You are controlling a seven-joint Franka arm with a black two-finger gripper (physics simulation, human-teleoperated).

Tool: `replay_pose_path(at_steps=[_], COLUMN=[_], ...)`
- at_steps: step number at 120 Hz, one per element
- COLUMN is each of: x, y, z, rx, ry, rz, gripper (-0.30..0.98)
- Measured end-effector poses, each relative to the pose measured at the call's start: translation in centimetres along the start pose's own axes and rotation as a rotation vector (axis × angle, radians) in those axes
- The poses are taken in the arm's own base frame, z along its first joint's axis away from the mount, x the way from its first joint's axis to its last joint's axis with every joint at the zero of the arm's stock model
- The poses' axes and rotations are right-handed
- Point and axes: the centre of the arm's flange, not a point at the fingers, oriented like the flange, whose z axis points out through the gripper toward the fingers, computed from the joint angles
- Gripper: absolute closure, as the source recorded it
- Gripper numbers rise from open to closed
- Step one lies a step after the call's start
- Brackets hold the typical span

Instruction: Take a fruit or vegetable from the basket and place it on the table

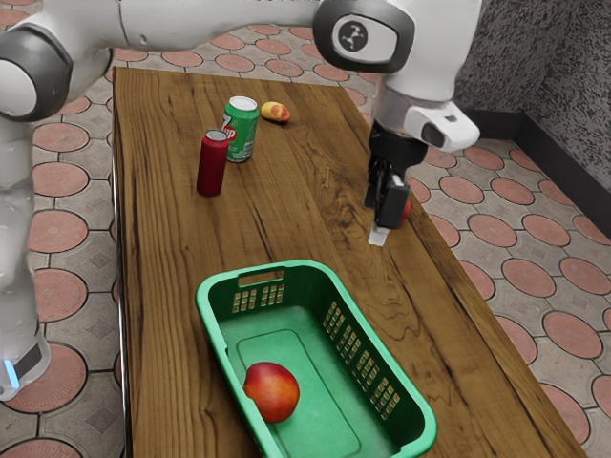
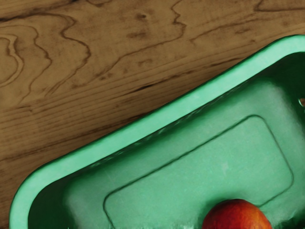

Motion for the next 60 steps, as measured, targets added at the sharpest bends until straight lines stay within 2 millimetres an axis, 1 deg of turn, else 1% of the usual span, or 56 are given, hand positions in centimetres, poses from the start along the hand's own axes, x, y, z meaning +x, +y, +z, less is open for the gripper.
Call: replay_pose_path(at_steps=[3, 7, 20, 26, 36, 43, 50, 55, 60], x=[0.0, 0.0, 0.2, 0.2, 0.2, -1.1, -2.2, -2.4, -2.4], y=[0.4, 0.4, -1.3, -1.7, -2.4, -3.4, -4.1, -4.1, -3.5], z=[0.1, 0.1, 0.0, 0.2, 1.7, 3.6, 4.9, 5.6, 5.8], rx=[-0.001, -0.001, 0.000, 0.004, 0.011, 0.008, -0.005, -0.016, -0.029], ry=[-0.002, -0.003, -0.001, -0.002, -0.003, -0.011, 0.001, 0.016, 0.034], rz=[0.006, 0.004, -0.033, -0.044, -0.071, -0.108, -0.137, -0.141, -0.134], gripper=[0.00, 0.00, 0.00, 0.00, 0.00, 0.00, 0.00, 0.00, 0.00])
